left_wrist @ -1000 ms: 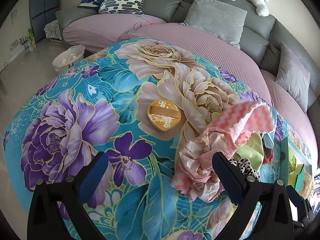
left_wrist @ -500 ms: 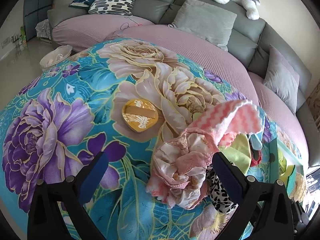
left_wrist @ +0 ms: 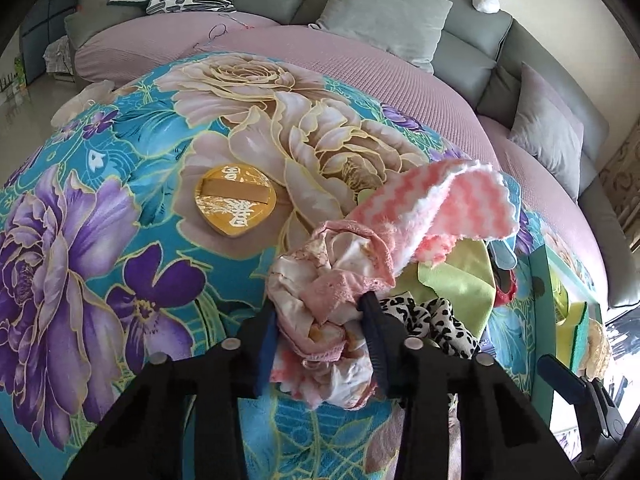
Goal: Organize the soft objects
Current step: 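Grasp the pink floral cloth with the left gripper while the right gripper grasps the leopard-print scrunchie, then carry cloth and scrunchie into the white tray and open both grippers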
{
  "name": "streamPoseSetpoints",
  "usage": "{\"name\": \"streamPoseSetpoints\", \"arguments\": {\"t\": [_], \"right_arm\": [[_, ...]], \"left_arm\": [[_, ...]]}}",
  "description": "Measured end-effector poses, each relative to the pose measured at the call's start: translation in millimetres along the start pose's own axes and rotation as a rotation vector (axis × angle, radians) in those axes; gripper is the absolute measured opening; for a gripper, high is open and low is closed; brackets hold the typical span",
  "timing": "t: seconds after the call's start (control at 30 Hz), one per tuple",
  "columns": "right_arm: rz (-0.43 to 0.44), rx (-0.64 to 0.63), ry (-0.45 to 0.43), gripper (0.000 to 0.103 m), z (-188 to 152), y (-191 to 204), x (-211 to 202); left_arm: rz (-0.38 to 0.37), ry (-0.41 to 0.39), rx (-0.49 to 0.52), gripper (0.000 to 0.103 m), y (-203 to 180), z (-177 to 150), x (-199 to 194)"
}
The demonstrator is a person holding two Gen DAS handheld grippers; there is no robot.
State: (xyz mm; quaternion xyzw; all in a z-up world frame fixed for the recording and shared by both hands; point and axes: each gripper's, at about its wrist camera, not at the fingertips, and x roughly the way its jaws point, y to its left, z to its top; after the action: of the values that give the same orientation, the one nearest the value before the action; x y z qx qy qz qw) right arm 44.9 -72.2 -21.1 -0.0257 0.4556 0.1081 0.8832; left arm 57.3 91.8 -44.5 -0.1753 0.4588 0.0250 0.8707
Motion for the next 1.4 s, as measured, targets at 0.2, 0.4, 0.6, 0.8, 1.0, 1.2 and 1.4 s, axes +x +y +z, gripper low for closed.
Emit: {"name": "streamPoseSetpoints", "arguments": {"t": [0.2, 0.4, 0.6, 0.8, 1.0, 1.2, 1.4], "right_arm": [[0.007, -0.022, -0.004, 0.103, -0.2, 6.0, 2.9], [0.045, -0.034, -0.022, 0.103, -0.6, 13.7, 5.6], [0.099, -0.082, -0.032, 0.089, -1.1, 30.7, 11.0], [0.148, -0.111, -0.012, 0.072, -3.2, 46.0, 24.2], [0.133, -0.124, -0.001, 0.061, -6.0, 52.5, 37.7], [0.157, -0.089, -0.016, 0.045, -3.9, 43.5, 32.6], [0.177, -0.107, -0.05, 0.042, -4.3, 41.1, 15.0]], "left_arm": [[-0.028, -0.023, -0.034, 0.019, 6.7, 2.8, -8.1], [-0.023, -0.044, -0.035, 0.015, 10.1, 6.0, -18.3], [-0.012, -0.074, -0.055, 0.015, 18.3, 9.7, -30.6], [-0.004, -0.087, -0.076, 0.015, 26.2, 10.5, -36.5], [0.001, -0.074, -0.086, 0.015, 29.5, 10.3, -32.7], [0.009, -0.076, -0.092, 0.015, 31.7, 10.4, -33.7], [0.006, -0.102, -0.086, 0.015, 27.6, 11.9, -43.6]]}}
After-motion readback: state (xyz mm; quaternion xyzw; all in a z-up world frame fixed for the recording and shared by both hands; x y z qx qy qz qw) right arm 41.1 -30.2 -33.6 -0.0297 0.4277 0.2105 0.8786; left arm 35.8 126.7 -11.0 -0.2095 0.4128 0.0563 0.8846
